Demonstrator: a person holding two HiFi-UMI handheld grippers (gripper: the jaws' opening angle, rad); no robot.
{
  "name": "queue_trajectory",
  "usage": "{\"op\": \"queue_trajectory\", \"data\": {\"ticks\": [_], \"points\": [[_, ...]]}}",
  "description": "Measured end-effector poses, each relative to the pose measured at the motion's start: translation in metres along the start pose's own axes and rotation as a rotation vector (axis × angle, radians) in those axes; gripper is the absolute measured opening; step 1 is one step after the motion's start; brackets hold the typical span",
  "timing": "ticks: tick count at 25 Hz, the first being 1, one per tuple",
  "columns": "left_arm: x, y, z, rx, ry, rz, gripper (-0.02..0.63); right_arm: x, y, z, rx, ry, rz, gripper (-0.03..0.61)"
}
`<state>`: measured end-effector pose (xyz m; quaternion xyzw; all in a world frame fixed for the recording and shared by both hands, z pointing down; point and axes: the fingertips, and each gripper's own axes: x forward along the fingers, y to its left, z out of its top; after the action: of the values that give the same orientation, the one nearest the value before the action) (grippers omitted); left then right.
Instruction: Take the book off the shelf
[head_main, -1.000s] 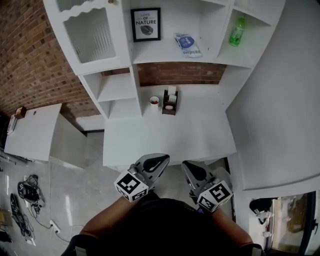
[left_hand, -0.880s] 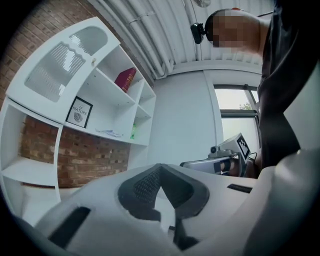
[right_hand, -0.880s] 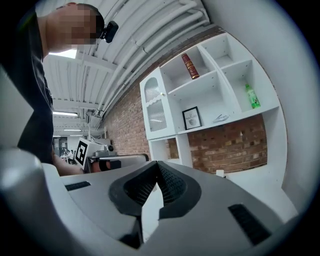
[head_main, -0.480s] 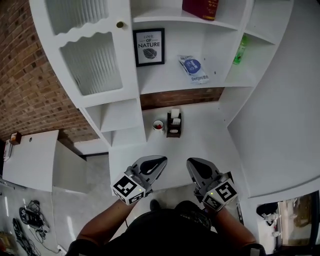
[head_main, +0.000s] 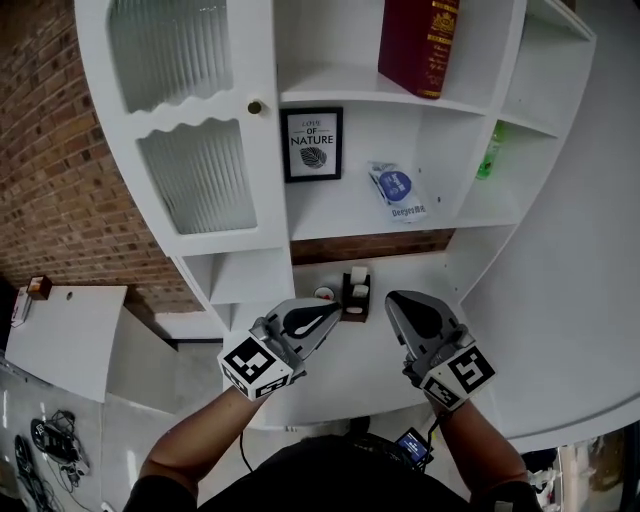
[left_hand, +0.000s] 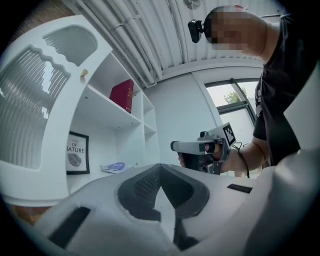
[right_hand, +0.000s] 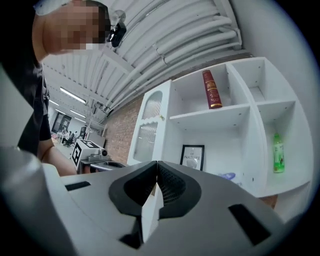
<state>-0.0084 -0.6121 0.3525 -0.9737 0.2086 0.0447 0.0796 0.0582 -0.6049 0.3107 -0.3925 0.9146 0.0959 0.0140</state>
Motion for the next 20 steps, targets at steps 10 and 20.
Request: {"op": "queue_trajectory", "data": {"ticks": [10,20], "points": [[0.072,0.042,0.088,0.137,-0.034,-0.031,0.008,0.035,-0.084,0.102,-0.187,-0.112,0.037,0.017],[0.133,0.068,0.191,0.219,-0.116,-0.12,0.008,0.08,-0.153,0.24,-0.44,-0.164,-0.058,0.02]]}}
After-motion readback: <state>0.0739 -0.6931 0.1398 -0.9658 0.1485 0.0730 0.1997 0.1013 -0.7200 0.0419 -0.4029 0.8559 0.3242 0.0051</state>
